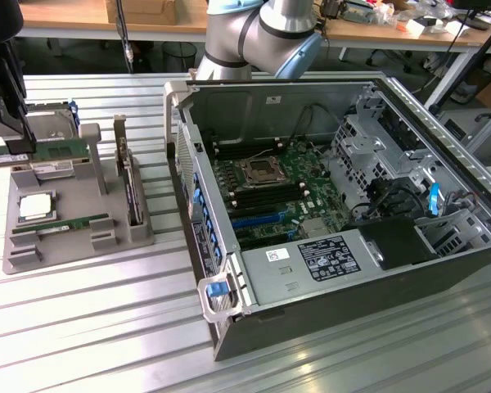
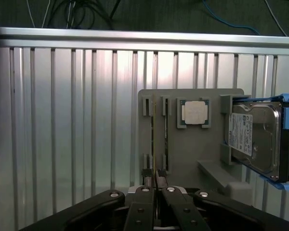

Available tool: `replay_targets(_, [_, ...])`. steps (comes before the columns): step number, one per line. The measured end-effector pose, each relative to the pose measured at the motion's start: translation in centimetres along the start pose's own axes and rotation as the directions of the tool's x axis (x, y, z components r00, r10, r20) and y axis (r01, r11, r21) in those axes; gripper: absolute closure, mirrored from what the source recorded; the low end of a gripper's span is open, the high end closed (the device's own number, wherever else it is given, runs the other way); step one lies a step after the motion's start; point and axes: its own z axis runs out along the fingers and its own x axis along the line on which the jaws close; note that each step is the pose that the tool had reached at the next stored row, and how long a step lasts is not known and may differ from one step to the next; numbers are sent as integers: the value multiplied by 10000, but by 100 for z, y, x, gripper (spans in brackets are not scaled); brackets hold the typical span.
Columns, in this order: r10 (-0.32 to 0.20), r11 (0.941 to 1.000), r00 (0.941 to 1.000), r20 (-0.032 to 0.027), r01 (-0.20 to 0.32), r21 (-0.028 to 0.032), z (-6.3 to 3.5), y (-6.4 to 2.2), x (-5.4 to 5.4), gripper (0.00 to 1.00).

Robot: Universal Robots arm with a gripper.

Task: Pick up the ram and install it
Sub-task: 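Pick up the ram and move it above insertion slot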

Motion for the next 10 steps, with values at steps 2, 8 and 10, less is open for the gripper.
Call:
replay_targets(2, [0, 10000, 10000, 0, 0, 0, -9, 0, 0, 88])
replay_targets(8, [0, 10000, 10000, 1, 0, 1, -43, 0, -1, 88])
replay_targets(10, [0, 10000, 10000, 0, 0, 0, -69, 0, -1, 88])
